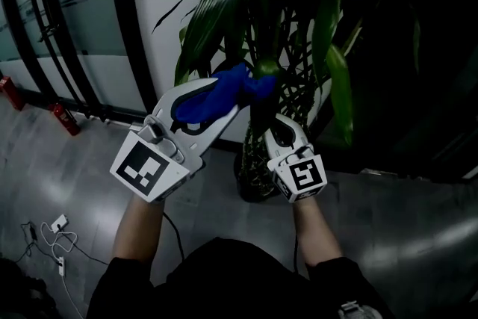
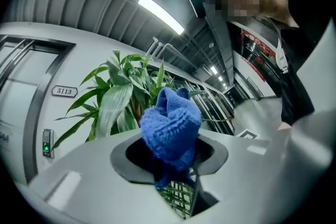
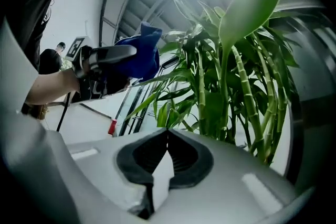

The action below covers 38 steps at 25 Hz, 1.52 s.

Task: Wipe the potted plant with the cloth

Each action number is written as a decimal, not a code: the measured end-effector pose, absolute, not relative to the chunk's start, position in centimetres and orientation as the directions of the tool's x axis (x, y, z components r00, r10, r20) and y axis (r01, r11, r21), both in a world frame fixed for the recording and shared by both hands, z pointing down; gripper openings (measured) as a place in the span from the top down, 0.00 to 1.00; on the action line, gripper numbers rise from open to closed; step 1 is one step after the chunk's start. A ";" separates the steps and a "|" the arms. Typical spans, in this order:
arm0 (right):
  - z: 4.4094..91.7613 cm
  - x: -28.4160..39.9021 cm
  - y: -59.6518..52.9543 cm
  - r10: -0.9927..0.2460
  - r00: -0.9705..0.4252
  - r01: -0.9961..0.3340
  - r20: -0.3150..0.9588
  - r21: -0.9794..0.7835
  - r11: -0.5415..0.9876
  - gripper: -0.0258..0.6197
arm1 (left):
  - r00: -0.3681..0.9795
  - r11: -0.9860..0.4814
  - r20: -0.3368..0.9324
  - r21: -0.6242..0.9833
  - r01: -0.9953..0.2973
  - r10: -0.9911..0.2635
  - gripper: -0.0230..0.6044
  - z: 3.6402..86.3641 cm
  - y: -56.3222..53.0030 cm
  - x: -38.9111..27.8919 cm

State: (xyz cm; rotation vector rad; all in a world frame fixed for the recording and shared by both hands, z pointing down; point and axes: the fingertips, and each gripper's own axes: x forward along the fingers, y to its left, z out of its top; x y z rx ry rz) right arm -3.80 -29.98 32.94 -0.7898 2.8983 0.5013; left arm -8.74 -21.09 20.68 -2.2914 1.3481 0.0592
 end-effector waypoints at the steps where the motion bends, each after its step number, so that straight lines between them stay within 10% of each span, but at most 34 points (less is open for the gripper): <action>1: 32.4 -4.0 -30.4 -0.474 -0.861 -0.508 -0.183 0.294 0.809 0.96 | 0.507 -0.384 -0.262 -0.402 -0.831 -0.821 0.72 20.0 -21.7 -8.5; 9: 29.5 -4.9 -31.6 -0.449 -0.862 -0.499 -0.237 0.234 0.834 0.96 | 0.414 -0.218 -0.244 -0.567 -0.795 -0.877 0.72 16.4 -27.3 -7.2; 38: 29.0 -3.8 -28.7 -0.399 -0.860 -0.461 -0.318 0.149 0.875 0.96 | 0.524 -0.423 0.040 -0.643 -0.638 -0.851 0.72 24.9 -25.4 -3.5</action>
